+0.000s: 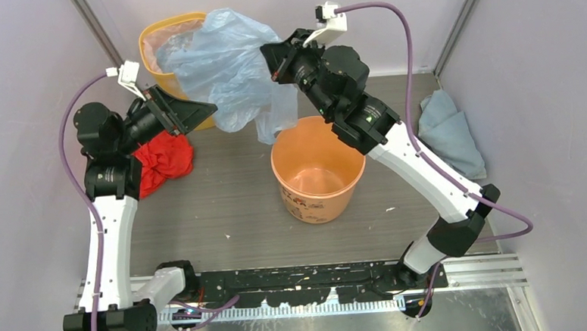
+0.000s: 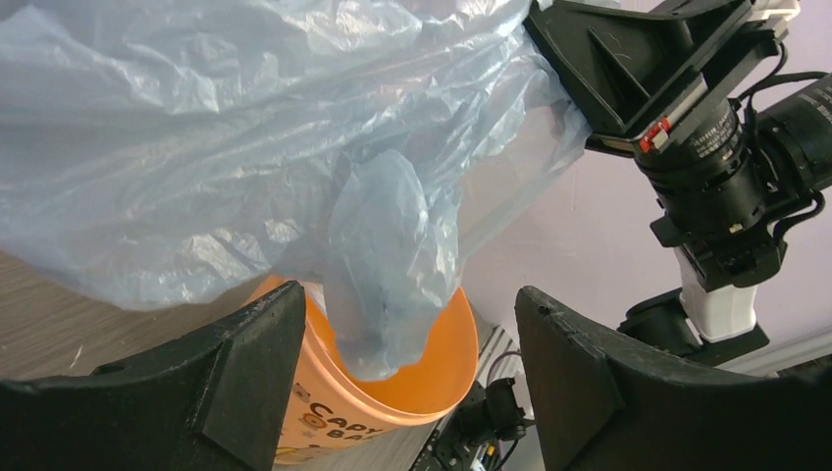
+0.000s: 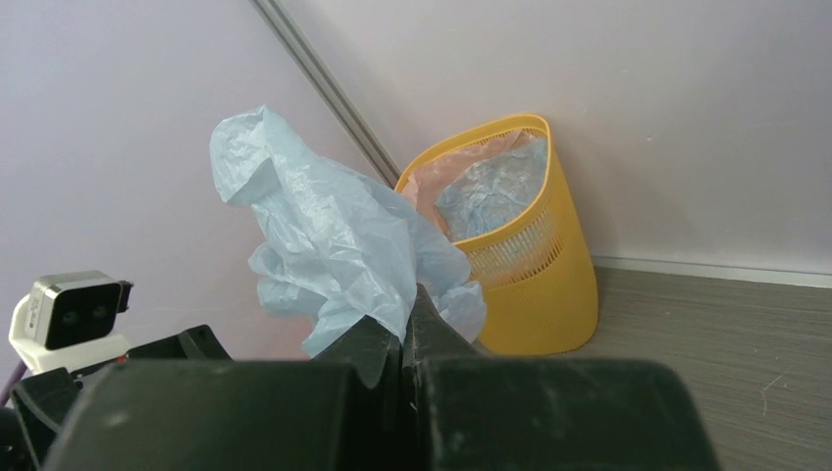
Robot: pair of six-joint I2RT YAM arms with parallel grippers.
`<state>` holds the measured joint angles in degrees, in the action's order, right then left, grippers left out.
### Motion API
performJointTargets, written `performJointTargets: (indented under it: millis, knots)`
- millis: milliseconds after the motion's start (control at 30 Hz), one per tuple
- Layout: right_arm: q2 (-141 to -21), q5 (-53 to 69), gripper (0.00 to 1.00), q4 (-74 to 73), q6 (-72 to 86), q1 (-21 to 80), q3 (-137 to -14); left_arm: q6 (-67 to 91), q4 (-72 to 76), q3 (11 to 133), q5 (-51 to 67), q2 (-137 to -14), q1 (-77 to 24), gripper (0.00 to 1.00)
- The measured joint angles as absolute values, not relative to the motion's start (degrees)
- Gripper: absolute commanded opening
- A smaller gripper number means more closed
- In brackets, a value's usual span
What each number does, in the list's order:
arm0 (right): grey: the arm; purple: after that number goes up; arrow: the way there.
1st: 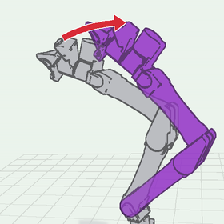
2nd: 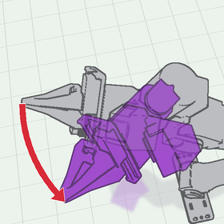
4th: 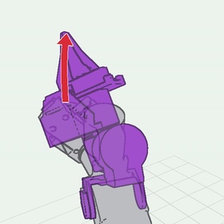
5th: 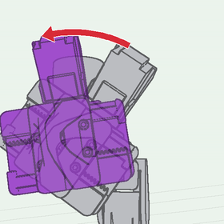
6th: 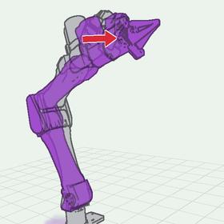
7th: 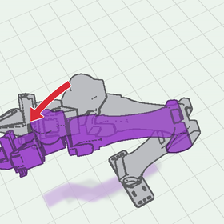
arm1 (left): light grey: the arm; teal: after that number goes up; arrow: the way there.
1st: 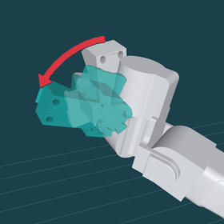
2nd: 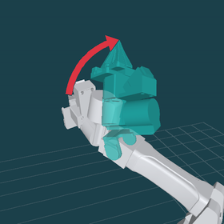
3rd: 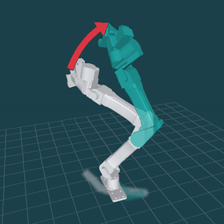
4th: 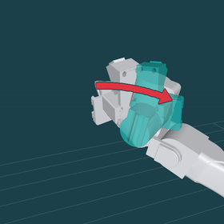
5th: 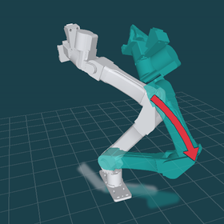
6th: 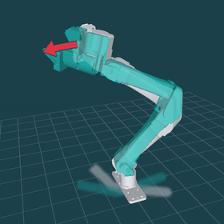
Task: Put the trash bags into the trash bin
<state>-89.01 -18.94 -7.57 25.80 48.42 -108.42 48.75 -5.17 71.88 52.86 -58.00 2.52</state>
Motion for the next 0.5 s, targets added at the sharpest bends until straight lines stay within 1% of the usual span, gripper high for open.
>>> performJointTargets:
  millis: [133, 367, 400, 467, 500]
  knots:
    - [-89.0, -18.4, 0.01, -7.0, 26.4, 49.1, -107.6, 47.5, -5.2, 71.9, 51.5, -58.8, 1.1, 0.81]
    - [-89.0, -17.8, 0.01, -5.9, 27.5, 51.1, -104.3, 44.8, -6.4, 71.9, 48.3, -60.7, -5.2, 0.81]
    - [-88.9, -17.7, 0.01, -5.7, 27.6, 51.5, -103.4, 44.3, -6.9, 71.9, 47.6, -61.0, -5.8, 0.76]
    - [-88.6, -17.6, 0.01, -5.6, 27.9, 52.1, -102.0, 43.2, -8.2, 71.9, 46.4, -61.4, -6.9, 0.5]
    - [-88.3, -17.6, 0.01, -5.5, 28.0, 52.3, -101.1, 42.7, -8.8, 71.9, 45.8, -61.6, -7.2, 0.34]
